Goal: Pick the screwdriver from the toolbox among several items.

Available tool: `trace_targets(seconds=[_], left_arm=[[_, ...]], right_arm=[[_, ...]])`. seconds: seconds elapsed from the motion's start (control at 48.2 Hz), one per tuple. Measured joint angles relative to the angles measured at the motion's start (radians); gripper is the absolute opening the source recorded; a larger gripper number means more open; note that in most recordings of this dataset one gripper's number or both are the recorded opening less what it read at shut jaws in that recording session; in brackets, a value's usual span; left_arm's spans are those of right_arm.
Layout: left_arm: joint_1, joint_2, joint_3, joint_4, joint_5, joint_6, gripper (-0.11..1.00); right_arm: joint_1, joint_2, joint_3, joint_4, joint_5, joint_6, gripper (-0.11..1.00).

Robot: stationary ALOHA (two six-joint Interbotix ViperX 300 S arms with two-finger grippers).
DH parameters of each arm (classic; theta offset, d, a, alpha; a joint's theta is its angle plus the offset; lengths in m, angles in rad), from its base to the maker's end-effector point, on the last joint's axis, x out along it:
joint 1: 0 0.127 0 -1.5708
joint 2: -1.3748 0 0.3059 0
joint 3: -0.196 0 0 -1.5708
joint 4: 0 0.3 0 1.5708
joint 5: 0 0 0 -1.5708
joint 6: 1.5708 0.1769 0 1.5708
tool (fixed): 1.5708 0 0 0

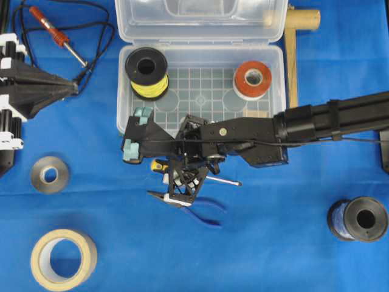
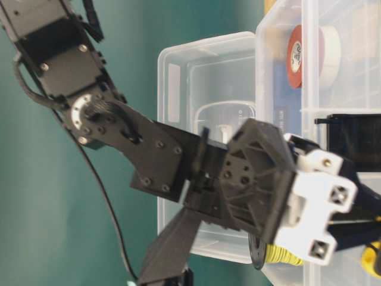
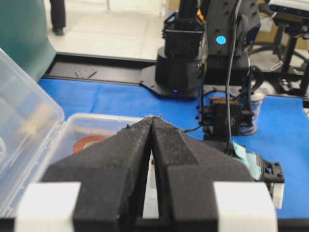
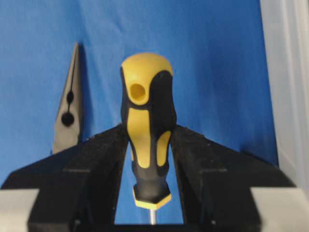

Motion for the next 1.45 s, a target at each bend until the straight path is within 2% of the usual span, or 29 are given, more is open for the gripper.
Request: trace_targets(seconds=[0.187, 0.228, 0.353, 0.395, 0.519, 0.644, 0.768, 0.893, 1.017, 1.246, 1.453], left_arm=[[0.002, -0.002, 0.000, 0.000, 0.002, 0.000, 0.00], [0.002, -0.002, 0.000, 0.000, 0.000, 0.000, 0.00], [0.002, 0.000, 0.000, 0.002, 0.000, 0.000, 0.00], [0.002, -0.002, 0.000, 0.000, 0.000, 0.000, 0.00], [0.002, -0.002, 0.000, 0.002, 0.000, 0.000, 0.00], [0.002, -0.002, 0.000, 0.000, 0.000, 0.000, 0.00], [0.002, 0.000, 0.000, 0.000, 0.002, -0.005, 0.00], [0.002, -0.002, 0.000, 0.000, 0.000, -0.005, 0.00], [0.002, -0.002, 0.000, 0.000, 0.000, -0.006, 0.00], [0.002, -0.002, 0.000, 0.002, 0.002, -0.006, 0.00], [0.002, -0.002, 0.002, 0.000, 0.003, -0.008, 0.00]], right_arm=[[0.002, 0.023, -0.002, -0.002, -0.008, 0.008, 0.32], [0.002, 0.023, -0.002, 0.000, -0.008, 0.008, 0.40], [0.002, 0.021, -0.002, -0.003, -0.005, 0.005, 0.75], [0.002, 0.017, -0.002, -0.008, 0.000, 0.003, 0.81], [0.003, -0.051, -0.002, -0.041, 0.006, 0.005, 0.72], [0.008, -0.173, 0.017, -0.103, 0.020, 0.005, 0.73], [0.011, -0.290, 0.077, -0.173, 0.028, 0.006, 0.73], [0.012, -0.417, 0.183, -0.236, 0.000, 0.008, 0.73], [0.012, -0.566, 0.344, -0.264, -0.098, 0.015, 0.73], [0.012, -0.911, 0.683, -0.270, -0.342, 0.028, 0.73], [0.012, -1.195, 0.936, -0.272, -0.469, 0.029, 0.73]])
